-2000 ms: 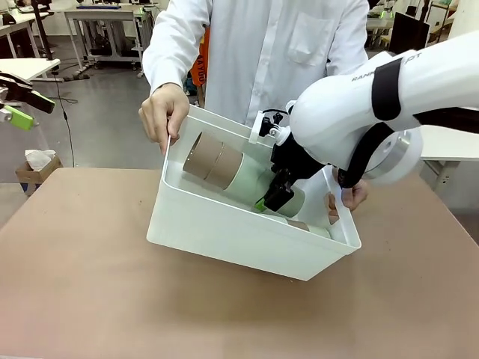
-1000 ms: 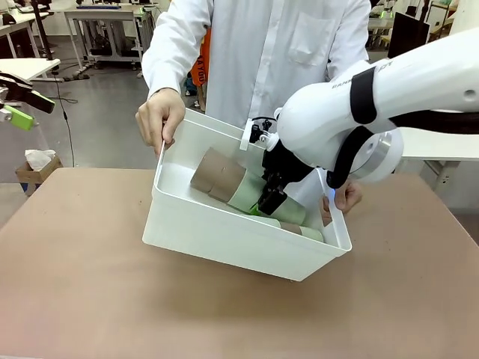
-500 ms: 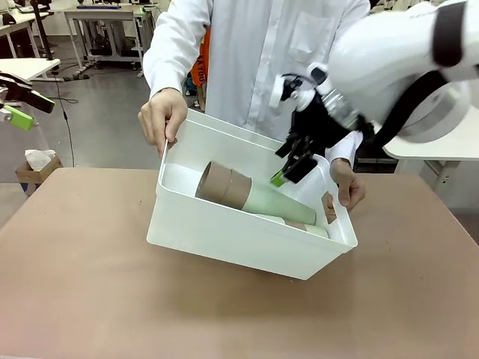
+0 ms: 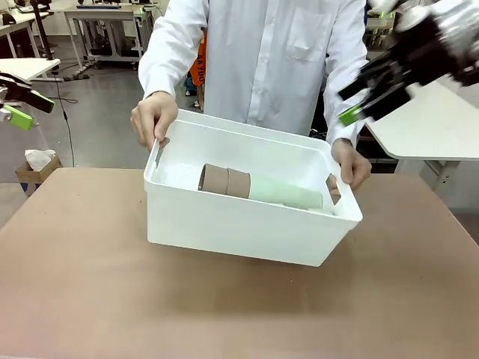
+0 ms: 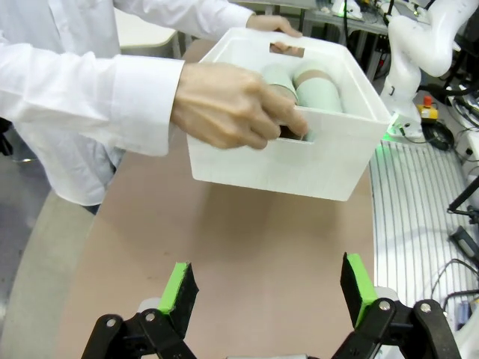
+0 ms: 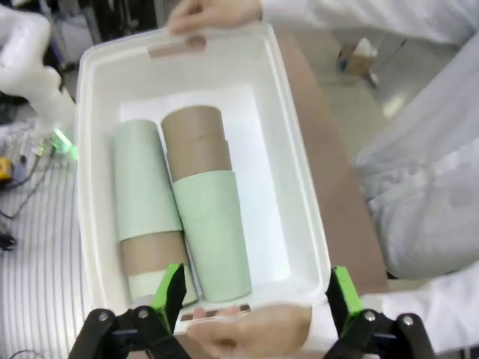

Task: Stack the cups and store them in the basket.
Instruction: Place the stack of Reusable plastic cups into the Pantry Basket.

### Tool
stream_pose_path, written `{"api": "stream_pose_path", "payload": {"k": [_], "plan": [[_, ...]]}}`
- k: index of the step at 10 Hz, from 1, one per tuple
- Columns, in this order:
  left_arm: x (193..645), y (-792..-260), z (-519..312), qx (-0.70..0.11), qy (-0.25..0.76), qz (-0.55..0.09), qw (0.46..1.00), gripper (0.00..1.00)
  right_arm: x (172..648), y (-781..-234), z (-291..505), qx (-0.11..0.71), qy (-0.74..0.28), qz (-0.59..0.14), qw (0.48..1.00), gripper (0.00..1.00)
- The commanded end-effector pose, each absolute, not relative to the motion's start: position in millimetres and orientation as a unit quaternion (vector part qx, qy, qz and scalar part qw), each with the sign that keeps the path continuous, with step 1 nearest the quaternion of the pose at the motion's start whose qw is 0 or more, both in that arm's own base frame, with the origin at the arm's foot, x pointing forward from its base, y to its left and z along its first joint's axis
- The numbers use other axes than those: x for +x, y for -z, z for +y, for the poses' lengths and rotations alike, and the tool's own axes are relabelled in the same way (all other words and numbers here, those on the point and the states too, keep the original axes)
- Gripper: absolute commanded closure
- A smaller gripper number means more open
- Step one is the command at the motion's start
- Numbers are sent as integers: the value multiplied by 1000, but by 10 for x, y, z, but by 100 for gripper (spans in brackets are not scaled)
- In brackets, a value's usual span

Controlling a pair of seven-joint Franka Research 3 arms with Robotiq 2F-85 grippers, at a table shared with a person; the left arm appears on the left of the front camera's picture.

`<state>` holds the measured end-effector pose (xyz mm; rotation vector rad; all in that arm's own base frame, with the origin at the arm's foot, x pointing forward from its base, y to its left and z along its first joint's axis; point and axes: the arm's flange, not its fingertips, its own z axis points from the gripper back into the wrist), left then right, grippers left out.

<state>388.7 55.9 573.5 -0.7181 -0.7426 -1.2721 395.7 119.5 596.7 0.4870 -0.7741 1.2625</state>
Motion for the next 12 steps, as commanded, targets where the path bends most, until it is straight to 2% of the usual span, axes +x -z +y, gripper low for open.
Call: {"api": "stream_pose_path", "payload": {"k": [1, 3, 5, 12], "plan": [[3880, -5749, 544, -319, 566, -330, 685, 0, 3960, -6071, 654, 270, -549, -388, 689, 0], [3880, -5749, 544, -319, 566, -330, 685, 0, 3893, -6163, 90, 312, -528, -420, 669, 0], [3880, -5749, 544, -319, 566, -330, 685, 0, 3896, -6076, -317, 319, -512, -417, 680, 0], [3880, -5749, 544, -319, 566, -330, 685, 0, 3799, -6162, -173, 312, -515, -424, 677, 0]]}}
